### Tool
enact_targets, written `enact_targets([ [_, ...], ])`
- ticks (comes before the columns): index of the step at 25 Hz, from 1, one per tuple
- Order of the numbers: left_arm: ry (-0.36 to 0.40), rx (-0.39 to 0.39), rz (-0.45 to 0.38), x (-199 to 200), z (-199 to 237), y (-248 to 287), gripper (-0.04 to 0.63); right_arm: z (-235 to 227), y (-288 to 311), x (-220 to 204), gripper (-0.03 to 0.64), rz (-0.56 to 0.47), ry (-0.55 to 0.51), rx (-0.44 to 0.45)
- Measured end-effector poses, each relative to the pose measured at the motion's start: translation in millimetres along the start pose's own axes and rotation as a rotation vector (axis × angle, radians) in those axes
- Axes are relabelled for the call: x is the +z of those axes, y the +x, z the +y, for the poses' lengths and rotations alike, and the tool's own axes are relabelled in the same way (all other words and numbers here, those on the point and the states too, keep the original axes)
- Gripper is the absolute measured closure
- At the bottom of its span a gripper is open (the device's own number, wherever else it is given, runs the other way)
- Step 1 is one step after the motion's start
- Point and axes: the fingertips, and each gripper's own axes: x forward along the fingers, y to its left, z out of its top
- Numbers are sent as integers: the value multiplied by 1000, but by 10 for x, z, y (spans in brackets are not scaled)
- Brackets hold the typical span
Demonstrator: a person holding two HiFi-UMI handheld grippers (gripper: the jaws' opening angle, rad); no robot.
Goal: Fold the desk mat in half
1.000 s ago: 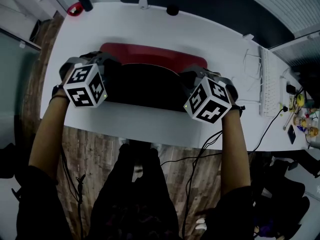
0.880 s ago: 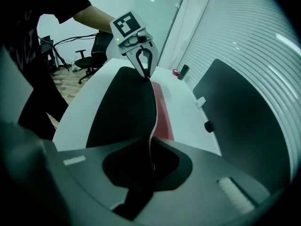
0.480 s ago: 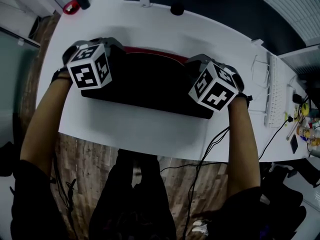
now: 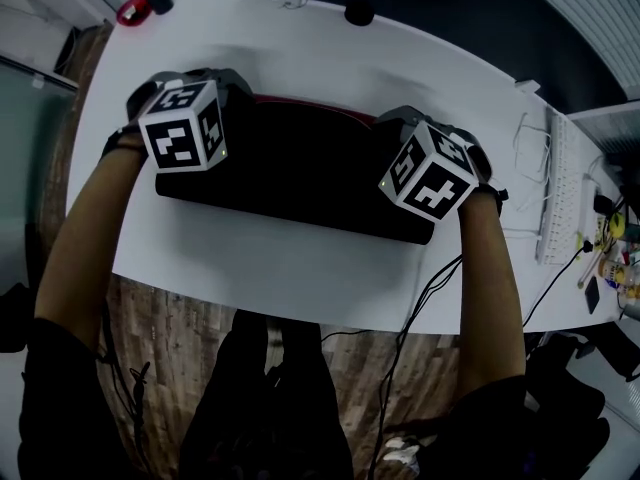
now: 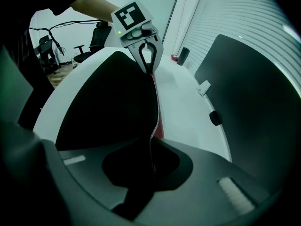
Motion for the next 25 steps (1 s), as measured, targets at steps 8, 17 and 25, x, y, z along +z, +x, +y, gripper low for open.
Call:
enact_targets([
  [8, 18, -16, 16, -41, 59, 63, 565, -51, 91, -16, 572, -2, 11, 8],
  [17, 3, -2, 11, -61, 97, 139, 548, -107, 136, -43, 534, -20, 2, -48],
  [25, 4, 34, 4, -69, 132, 139, 533, -154, 130, -46, 507, -49, 3, -95],
])
